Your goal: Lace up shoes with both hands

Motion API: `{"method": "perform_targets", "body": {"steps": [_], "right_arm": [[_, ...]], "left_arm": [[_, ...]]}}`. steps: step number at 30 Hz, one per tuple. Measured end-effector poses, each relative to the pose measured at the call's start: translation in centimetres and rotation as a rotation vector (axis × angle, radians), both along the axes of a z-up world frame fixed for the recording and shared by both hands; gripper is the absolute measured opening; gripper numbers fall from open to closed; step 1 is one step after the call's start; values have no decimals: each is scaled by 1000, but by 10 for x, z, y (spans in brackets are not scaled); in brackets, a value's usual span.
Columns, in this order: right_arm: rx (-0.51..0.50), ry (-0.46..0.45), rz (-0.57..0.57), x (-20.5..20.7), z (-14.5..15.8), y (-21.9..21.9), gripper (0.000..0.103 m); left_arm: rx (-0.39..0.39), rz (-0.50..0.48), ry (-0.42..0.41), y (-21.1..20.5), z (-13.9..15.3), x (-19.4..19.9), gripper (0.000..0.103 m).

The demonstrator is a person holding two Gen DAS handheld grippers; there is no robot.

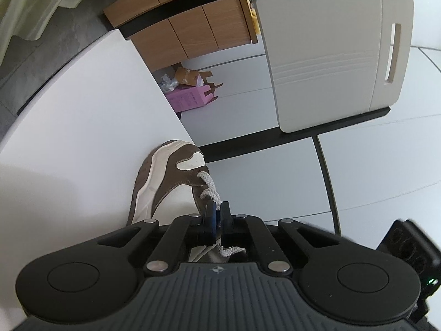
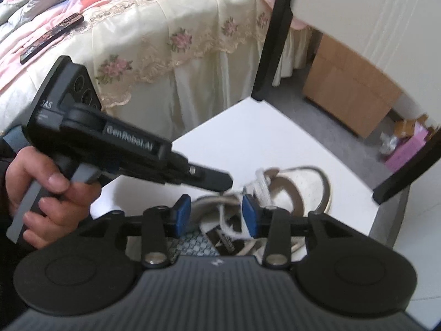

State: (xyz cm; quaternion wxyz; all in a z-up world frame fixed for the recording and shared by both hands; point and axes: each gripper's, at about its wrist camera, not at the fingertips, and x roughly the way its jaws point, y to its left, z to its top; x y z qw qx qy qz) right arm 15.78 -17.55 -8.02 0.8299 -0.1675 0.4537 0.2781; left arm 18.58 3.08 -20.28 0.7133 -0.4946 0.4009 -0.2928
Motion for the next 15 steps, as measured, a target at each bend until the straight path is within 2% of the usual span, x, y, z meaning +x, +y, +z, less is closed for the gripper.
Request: {"method": "perform_targets", "body": {"steps": [4,7,10,15], "right_arm": [[-54,7,26,9,-7,13,42],[-106,-9,73,10,-16,25,44],[-116,-1,75,12,-19,27,44],[-114,8,60,11,-19,23,44]], "left_arm": [[58,1,-45,-4,8,-1,3],[65,4,-44,-4,8,0,3],[86,27,-59,-1,13,-1,2],[78,106,-61,18,18,3,2]]}}
